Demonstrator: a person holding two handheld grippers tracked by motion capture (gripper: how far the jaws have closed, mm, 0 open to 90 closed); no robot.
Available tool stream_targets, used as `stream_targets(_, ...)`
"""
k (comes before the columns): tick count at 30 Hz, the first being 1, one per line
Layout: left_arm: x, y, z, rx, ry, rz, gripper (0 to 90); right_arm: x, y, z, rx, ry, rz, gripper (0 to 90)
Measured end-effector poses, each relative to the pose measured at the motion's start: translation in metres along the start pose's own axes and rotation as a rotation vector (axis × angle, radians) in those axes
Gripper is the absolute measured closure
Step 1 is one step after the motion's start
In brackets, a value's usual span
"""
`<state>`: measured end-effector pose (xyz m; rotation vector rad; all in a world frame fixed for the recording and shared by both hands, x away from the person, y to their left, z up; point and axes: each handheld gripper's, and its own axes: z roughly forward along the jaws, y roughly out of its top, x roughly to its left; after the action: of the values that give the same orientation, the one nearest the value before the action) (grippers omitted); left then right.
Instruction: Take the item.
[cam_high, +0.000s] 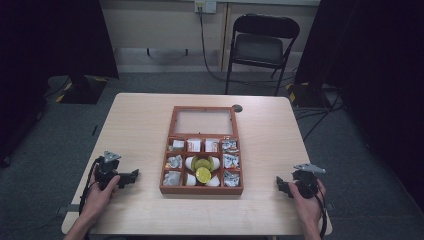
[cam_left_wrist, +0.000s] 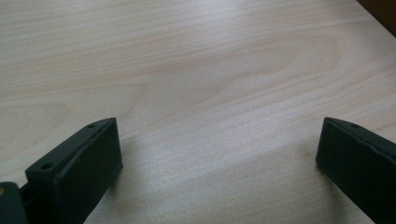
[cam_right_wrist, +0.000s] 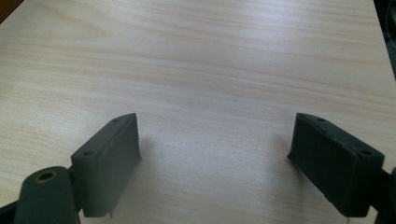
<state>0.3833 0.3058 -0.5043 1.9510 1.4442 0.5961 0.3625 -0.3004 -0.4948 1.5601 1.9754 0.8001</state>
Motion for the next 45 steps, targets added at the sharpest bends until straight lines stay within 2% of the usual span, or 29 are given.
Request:
stream_targets(4, 0.000, 0.000, 0.000, 0.000, -0.001, 0.000, 0.0, 0.005, 0.001, -0.001, 0.001, -0.003, -0.025, 16.6)
stream_targets(8, 0.000, 0.000, 0.000, 0.003, -0.004, 0.002, 0.0, 0.007, 0.001, -0.002, -0.006, -0.002, -0.026, 18.0)
stream_targets(14, 0.000, 0.000, 0.000, 0.003, -0.004, 0.002, 0.0, 0.011, 0.004, -0.008, -0.024, 0.053, -0.017, 23.4)
stream_targets(23, 0.000, 0.000, -0.001, 0.004, -0.005, 0.002, 0.0, 0.023, 0.011, -0.013, -0.058, 0.079, -0.046, 25.5)
stream_targets(27, 0.000, 0.000, -0.001, 0.004, -0.005, 0.002, 0.0, 0.029, 0.014, -0.018, -0.092, 0.090, -0.047, 25.7)
stream_targets(34, 0.000, 0.000, -0.001, 0.004, -0.006, 0.001, 0.0, 0.037, 0.018, -0.020, -0.091, 0.119, -0.055, 28.0)
stream_targets(45, 0.000, 0.000, -0.001, 0.005, -0.006, 0.001, 0.0, 0.053, 0.036, -0.031, -0.129, 0.178, -0.099, 30.5)
